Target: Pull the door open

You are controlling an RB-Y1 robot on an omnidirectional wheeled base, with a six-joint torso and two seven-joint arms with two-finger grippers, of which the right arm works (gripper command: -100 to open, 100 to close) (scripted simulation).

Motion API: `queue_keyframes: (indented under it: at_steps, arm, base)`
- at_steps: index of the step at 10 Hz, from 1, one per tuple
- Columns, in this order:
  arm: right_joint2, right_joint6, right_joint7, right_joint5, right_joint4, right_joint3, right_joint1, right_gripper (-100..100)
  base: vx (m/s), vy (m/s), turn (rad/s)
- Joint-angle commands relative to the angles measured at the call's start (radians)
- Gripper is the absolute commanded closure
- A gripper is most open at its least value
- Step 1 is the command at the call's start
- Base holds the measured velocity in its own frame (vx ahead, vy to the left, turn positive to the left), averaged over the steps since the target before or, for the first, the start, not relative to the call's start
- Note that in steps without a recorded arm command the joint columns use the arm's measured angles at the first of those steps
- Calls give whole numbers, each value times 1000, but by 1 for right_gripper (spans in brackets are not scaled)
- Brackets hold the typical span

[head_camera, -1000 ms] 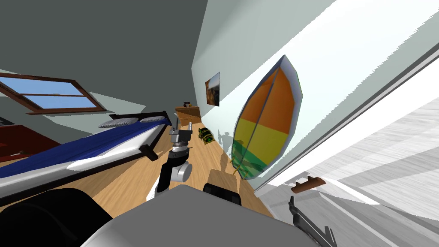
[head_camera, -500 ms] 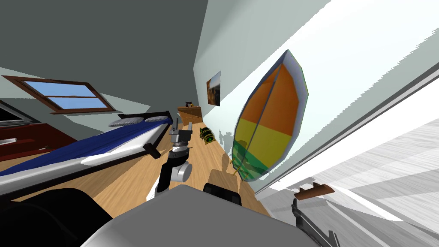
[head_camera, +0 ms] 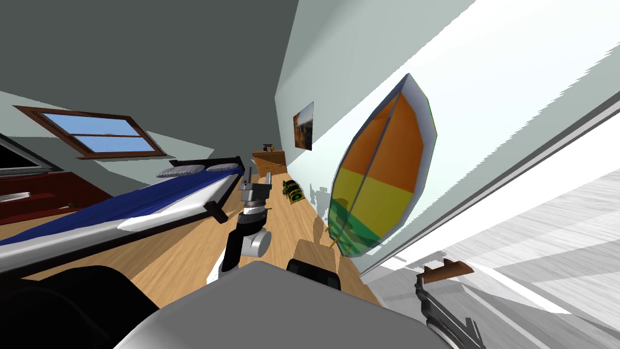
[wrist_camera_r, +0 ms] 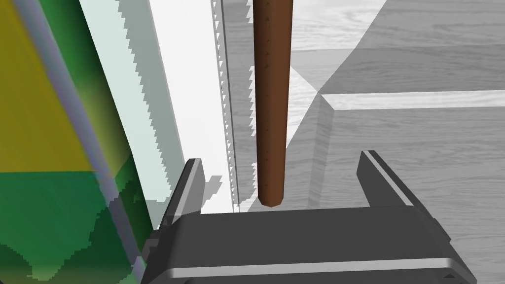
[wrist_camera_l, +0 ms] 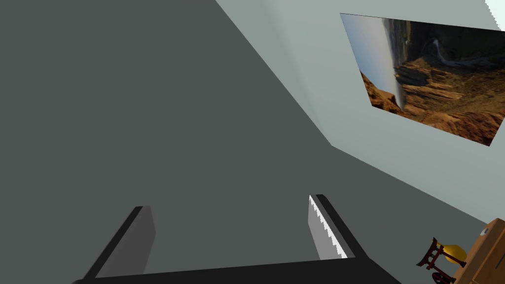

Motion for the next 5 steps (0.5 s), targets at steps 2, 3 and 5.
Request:
queue_keyframes:
  at_steps: [2, 3, 5]
  arm:
    - [-28, 15, -45, 27, 83, -39, -60, -100]
    - [-39, 20, -60, 37, 110, -53, -84, -100]
    - [-58, 29, -89, 55, 171, -78, -127, -100]
  base:
    - [20, -18, 23]
    - [39, -26, 23]
    - [52, -46, 24]
